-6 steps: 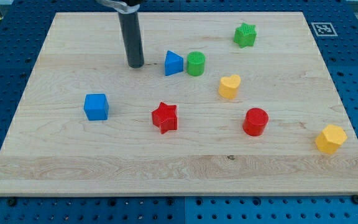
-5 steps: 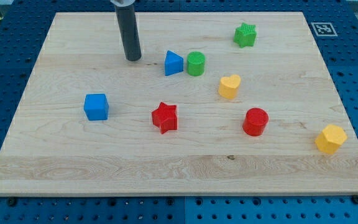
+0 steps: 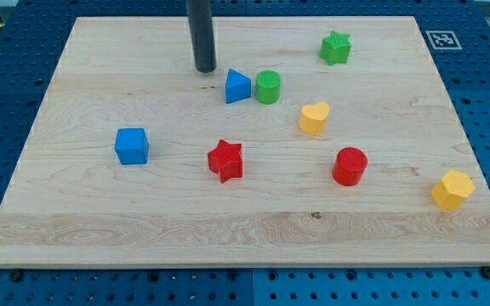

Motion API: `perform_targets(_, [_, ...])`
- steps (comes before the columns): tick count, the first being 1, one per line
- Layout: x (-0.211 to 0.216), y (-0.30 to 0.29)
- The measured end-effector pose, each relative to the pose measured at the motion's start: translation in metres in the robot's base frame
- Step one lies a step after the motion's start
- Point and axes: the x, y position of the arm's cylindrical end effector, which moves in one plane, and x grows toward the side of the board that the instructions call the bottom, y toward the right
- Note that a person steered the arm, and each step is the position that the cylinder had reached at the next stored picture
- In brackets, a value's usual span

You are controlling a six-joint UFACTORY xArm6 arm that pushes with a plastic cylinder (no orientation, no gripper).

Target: Move your arm above blue triangle

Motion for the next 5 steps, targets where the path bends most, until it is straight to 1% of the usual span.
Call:
perform_targets(1, [0.0,0.001])
perform_targets(3, [0.004,0.025])
perform_targets(5, [0.005,0.025])
